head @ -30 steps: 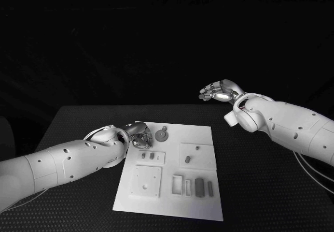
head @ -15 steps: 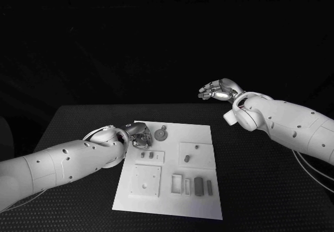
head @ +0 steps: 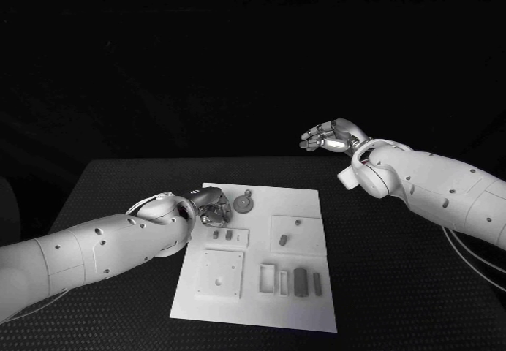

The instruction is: Assemble the parts on the task board

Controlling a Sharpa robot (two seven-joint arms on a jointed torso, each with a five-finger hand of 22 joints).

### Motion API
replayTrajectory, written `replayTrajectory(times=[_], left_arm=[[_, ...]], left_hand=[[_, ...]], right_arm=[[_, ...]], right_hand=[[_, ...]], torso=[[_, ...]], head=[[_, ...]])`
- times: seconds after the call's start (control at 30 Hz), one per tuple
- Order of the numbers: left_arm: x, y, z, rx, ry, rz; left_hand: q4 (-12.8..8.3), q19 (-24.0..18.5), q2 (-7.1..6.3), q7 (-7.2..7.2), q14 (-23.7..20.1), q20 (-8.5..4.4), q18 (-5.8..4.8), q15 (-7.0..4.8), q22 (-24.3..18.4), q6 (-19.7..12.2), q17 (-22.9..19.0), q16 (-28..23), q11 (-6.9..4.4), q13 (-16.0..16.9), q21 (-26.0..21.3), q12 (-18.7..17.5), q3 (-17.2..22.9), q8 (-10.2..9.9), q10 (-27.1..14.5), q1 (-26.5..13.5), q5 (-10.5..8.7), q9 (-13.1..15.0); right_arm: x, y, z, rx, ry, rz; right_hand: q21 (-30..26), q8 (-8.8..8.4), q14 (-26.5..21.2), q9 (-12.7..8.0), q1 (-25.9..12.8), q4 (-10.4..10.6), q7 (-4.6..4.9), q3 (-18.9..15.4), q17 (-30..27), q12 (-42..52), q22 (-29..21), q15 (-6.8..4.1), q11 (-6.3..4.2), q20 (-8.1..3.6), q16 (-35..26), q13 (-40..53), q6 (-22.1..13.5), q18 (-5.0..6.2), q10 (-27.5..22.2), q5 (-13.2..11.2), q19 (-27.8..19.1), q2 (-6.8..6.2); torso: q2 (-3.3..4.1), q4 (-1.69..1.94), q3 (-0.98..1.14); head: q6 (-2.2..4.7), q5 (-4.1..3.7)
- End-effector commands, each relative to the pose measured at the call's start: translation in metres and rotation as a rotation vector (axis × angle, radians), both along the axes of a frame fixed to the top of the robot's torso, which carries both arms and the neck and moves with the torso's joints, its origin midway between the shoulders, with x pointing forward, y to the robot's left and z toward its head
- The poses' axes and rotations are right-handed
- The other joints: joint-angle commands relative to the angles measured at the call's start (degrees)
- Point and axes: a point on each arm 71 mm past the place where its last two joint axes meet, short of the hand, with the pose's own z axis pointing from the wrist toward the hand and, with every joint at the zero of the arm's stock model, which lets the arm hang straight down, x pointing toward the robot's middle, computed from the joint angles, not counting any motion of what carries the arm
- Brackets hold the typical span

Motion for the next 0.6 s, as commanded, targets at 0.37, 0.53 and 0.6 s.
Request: replayTrajectory(times=[0.37,0.53,0.6], left_arm=[[-0.0019,-0.0022,-0.0095,0.053,0.061,-0.001],[-0.0012,-0.0035,-0.0120,0.074,0.074,-0.012],[-0.0027,-0.0041,-0.0146,0.088,0.080,-0.023]], left_hand=[[0.06,-0.04,0.04,0.31,-0.04,-3.55,0.47,-0.43,1.02,0.11,-0.10,0.16,-0.07,0.15,0.38,-0.13,-0.01,0.07,0.31,-0.18,-0.07,-0.04],[0.04,-0.10,0.11,0.31,-0.13,-3.56,0.47,-0.43,1.02,0.09,-0.12,0.14,-0.08,0.17,0.38,-0.16,0.04,0.06,0.30,-0.11,-0.11,-0.07],[0.01,-0.29,0.12,0.31,-0.40,-3.54,0.43,-0.41,1.03,0.07,-0.20,0.00,-0.05,0.19,0.34,-0.21,0.09,0.05,0.29,-0.02,-0.14,-0.10]], right_arm=[[-0.0003,0.0014,-0.0004,0.003,0.003,0.015],[-0.0003,0.0013,-0.0005,0.003,0.003,0.015],[-0.0002,0.0016,-0.0005,0.003,0.003,0.015]], right_hand=[[-0.32,0.26,-0.54,-0.11,-0.17,0.09,0.04,-0.04,-0.10,-0.41,0.09,-0.05,-0.01,0.09,-0.12,0.01,-0.28,-0.34,0.21,0.17,-0.12,0.27],[-0.34,0.26,-0.54,-0.12,-0.18,0.09,0.04,-0.05,-0.10,-0.42,0.10,-0.05,-0.01,0.10,-0.12,0.01,-0.27,-0.34,0.22,0.16,-0.12,0.27],[-0.34,0.26,-0.54,-0.12,-0.18,0.08,0.04,-0.05,-0.10,-0.43,0.11,-0.05,-0.01,0.10,-0.11,0.01,-0.27,-0.34,0.22,0.16,-0.12,0.27]], torso=[[0.00,0.00,0.06],[0.01,-0.05,0.03],[0.02,-0.03,0.01]], head=[[0.03,0.02],[-0.04,0.02],[-0.08,0.03]])
